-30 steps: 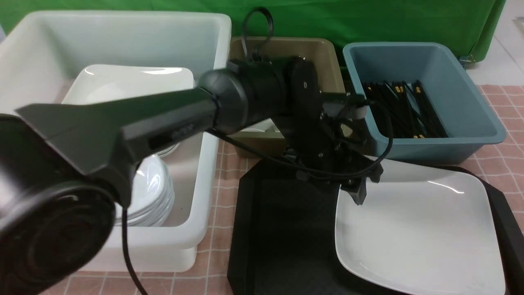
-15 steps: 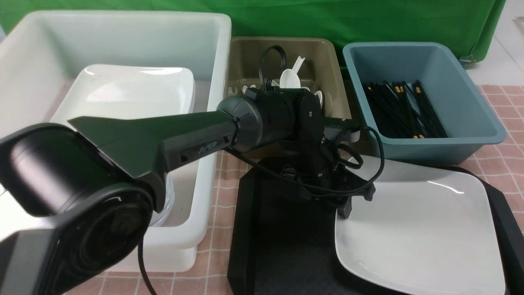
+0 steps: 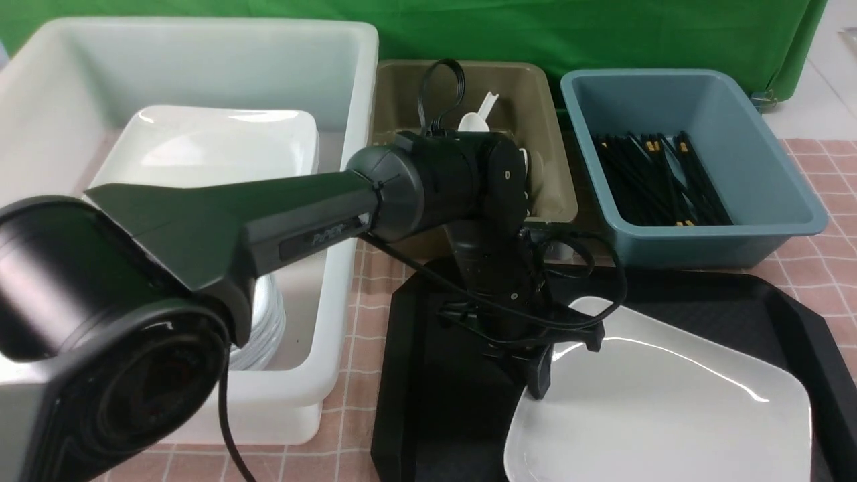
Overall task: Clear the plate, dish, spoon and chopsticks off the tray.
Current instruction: Use the left arm to grab a plate from the dinner plate
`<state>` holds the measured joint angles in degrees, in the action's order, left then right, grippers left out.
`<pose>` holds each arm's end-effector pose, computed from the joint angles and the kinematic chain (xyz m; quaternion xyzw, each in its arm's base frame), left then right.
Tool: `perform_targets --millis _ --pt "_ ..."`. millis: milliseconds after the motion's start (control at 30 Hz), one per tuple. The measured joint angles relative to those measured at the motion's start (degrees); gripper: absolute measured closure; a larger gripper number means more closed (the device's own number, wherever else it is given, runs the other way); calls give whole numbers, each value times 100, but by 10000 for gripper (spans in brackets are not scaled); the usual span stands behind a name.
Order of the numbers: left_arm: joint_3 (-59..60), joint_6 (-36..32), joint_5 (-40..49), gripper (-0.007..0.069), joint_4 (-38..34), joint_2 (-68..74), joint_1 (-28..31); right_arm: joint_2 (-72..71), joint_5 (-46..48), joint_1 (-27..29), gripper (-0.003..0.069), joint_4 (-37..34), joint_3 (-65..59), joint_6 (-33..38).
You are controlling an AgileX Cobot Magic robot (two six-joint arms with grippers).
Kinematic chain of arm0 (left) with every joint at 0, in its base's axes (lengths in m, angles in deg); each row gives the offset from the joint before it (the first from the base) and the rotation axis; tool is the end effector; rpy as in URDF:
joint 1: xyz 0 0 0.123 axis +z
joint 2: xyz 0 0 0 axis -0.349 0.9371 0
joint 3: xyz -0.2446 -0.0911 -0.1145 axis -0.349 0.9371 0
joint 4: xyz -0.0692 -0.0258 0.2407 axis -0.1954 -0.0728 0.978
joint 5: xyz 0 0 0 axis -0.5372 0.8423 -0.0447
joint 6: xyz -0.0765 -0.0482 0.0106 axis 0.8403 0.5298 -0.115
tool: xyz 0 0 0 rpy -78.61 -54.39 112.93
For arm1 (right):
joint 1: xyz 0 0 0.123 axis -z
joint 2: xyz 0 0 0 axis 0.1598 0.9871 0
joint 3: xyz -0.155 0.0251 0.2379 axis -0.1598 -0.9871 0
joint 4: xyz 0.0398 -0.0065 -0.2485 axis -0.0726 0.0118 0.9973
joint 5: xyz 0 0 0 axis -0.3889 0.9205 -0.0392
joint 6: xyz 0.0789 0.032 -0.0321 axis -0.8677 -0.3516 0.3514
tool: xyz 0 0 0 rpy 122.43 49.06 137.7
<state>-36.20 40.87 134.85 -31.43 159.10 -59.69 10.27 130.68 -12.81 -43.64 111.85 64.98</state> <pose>0.3363 -0.3092 0.1679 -0.1978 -0.9671 0.1591 0.0147 0.1810 0.0278 0.4073 -0.2332 0.9025 0.0290 0.3609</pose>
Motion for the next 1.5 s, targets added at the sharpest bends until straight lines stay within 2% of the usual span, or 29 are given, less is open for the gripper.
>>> perform_targets --millis 100,267,467,600,700,767,800,833,867,900,1000,1100,1267,1367,1500 --pt "7 415 157 599 381 -74 -25 -49 0 0 629 0 0 5" --pt "17 863 359 597 624 -94 -25 -53 0 0 629 -5 0 5" --pt "29 1027 415 594 708 -94 -25 -53 0 0 629 -5 0 5" --pt "29 1046 415 566 720 -94 -25 -53 0 0 629 -5 0 12" --pt "35 1046 452 472 830 -94 -25 -53 0 0 629 -5 0 16" --pt "-18 1038 491 367 908 -94 -25 -53 0 0 629 -5 0 18" --pt "-28 1032 498 356 922 -94 -25 -53 0 0 629 -5 0 18" --pt "-138 1026 561 284 981 -94 -25 -53 0 0 629 -5 0 18" --pt "-202 1026 590 253 1011 -94 -25 -53 0 0 629 -5 0 18" --pt "-383 1010 631 174 1108 -94 -25 -53 0 0 629 -5 0 18" --pt "-797 1008 537 55 1420 -94 -25 -53 0 0 629 -5 0 23" --pt "-1037 1003 165 10 1514 -94 22 -53 0 0 629 -5 0 23" --pt "-1107 677 -493 16 1248 11 137 -53 0 0 629 -139 0 95" --pt "-1109 273 -622 46 993 255 143 -53 -6 0 629 -412 0 346" --pt "-1109 67 -774 63 903 483 143 -53 -6 0 629 -719 0 582"
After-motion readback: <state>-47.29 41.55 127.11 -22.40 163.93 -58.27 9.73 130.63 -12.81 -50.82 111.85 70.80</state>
